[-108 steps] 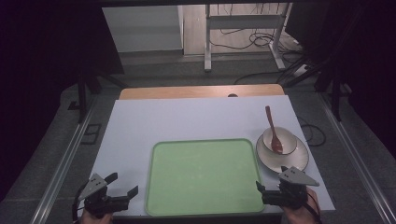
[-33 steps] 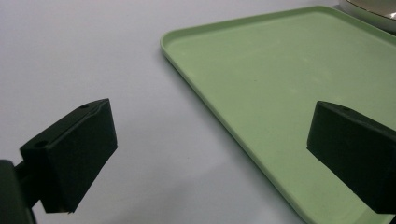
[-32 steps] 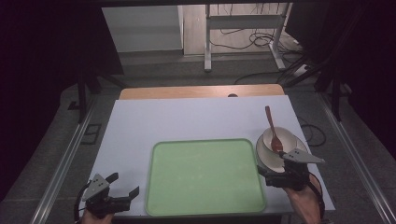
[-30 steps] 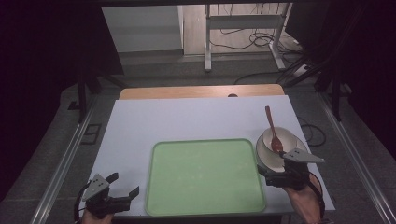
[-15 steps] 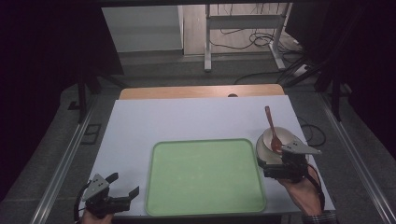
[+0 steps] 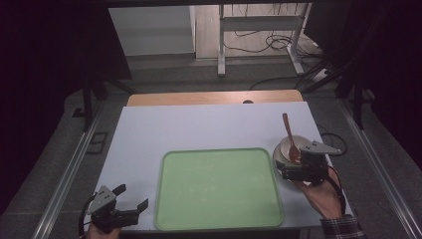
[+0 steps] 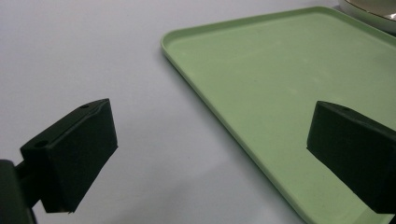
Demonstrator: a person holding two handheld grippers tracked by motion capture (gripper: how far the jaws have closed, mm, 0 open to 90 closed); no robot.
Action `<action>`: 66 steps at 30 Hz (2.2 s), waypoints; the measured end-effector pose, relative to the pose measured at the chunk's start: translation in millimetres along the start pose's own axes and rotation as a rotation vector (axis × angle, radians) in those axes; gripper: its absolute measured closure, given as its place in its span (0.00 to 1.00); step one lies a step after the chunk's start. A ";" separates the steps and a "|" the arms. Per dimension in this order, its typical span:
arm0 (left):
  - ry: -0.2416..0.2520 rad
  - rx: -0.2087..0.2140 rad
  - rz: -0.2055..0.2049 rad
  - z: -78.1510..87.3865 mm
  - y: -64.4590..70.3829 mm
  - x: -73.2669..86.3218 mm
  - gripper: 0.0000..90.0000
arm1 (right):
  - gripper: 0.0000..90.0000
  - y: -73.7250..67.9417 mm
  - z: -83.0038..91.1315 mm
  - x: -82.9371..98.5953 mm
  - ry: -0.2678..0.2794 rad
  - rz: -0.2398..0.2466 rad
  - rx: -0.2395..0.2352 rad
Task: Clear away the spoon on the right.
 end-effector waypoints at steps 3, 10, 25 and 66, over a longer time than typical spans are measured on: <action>0.001 0.000 0.001 0.1 -0.1 -0.1 0.01 | 0.12 6.8 -3.0 -3.7 -0.005 -0.003 0.017; 0.001 -0.001 0.001 0.2 -0.3 -0.1 0.01 | 0.22 14.0 -7.0 -9.0 -0.030 0.004 0.026; 0.005 -0.001 0.004 0.7 -0.9 -0.3 0.01 | 0.44 31.8 -18.5 -20.7 -0.070 0.027 0.058; 0.006 -0.002 0.005 1.6 -1.2 -0.1 0.01 | 0.70 67.2 -90.8 -41.7 -0.147 -0.010 0.134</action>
Point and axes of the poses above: each handheld gripper's, and its own axes: z roughly backward along the jaws, x roughly out of its underside, y roughly to its right, the point moved 9 cm from there along -z, roughly forward along the jaws, and after that the axes turned 6 degrees about x, right-handed, at the moved point
